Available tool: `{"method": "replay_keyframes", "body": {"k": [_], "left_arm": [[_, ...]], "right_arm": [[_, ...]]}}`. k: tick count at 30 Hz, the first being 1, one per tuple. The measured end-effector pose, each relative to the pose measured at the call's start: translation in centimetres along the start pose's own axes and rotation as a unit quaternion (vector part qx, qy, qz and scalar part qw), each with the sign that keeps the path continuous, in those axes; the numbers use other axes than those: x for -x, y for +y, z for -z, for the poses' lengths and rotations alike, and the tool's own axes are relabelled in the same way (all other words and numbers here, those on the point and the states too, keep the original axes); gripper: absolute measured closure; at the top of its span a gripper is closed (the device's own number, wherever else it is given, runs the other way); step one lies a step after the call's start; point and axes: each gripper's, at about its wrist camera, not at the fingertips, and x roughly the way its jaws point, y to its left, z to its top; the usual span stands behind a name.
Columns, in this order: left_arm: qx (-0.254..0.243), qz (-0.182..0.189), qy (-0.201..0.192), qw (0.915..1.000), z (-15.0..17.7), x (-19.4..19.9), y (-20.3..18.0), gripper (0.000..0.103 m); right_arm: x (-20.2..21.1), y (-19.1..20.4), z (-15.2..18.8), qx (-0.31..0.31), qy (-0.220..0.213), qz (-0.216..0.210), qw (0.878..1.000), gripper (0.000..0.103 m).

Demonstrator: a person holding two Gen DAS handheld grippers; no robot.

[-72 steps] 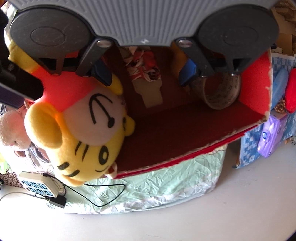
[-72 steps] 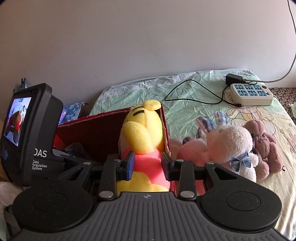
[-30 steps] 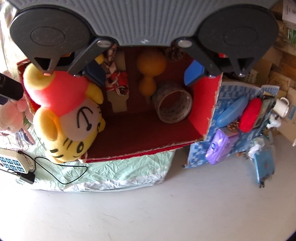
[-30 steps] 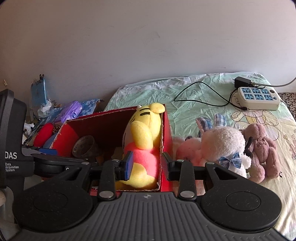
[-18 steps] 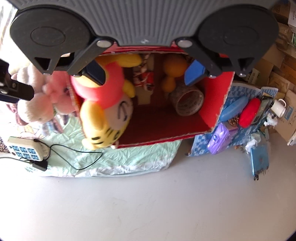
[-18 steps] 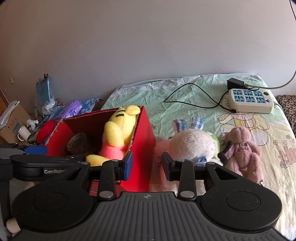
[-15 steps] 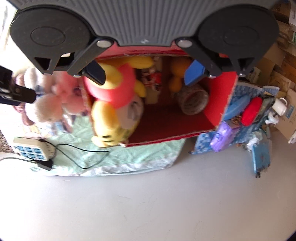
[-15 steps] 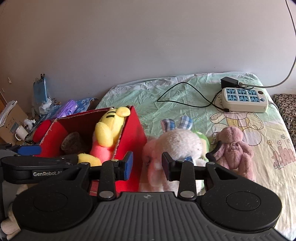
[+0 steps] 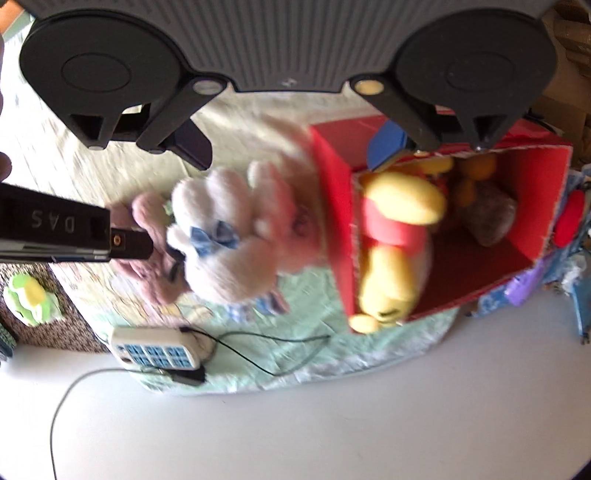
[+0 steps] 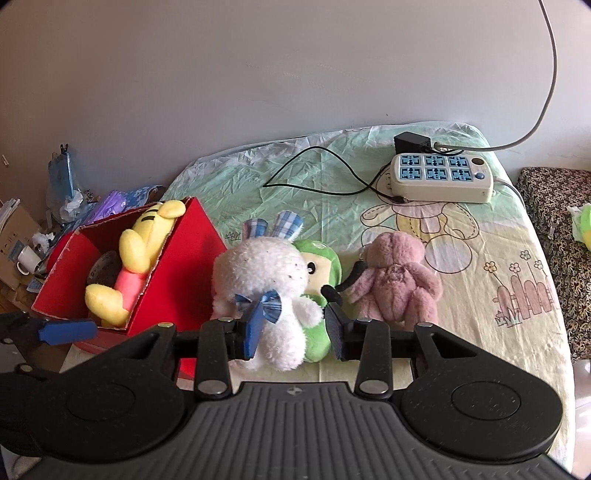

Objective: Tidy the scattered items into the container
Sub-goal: 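Withdraw the right gripper and move it to the pink teddy bear, then close the right gripper on the pink teddy bear's body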

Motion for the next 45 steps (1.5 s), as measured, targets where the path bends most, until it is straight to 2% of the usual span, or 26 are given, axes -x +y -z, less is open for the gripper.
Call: {"method": "replay_keyframes", "body": {"k": [9, 16, 21, 26, 30, 45], "left_arm": [[-0.026, 0.008, 0.027, 0.9993, 0.0, -2.6, -3.3, 0.011], [-0.025, -0.018, 0.030, 0.9991, -1.0, -4.3, -4.0, 0.012], [-0.028, -0.022, 0.033, 0.9988, -1.7, -5.0, -4.5, 0.012], [-0.032, -0.013, 0.039, 0.9986, -1.8, -5.6, -5.0, 0.013], [-0.036, -0.002, 0.046, 0.9983, -1.9, -6.1, -5.5, 0.019], [-0.051, 0.031, 0.042, 0.9973, -2.4, -8.1, -7.3, 0.021]], "right_arm": [[0.7, -3.1, 0.9, -0.019, 0.007, 0.016, 1.000, 0.060], [0.0, -4.9, 1.0, -0.048, 0.015, 0.019, 0.999, 0.055], [-0.6, -5.9, 1.0, -0.069, 0.020, 0.016, 0.997, 0.053], [-0.9, -6.9, 1.0, -0.085, 0.023, 0.019, 0.996, 0.051], [-1.0, -7.4, 0.8, -0.086, 0.023, 0.023, 0.996, 0.049], [-2.9, -10.2, -0.3, -0.098, 0.035, 0.037, 0.994, 0.048]]}}
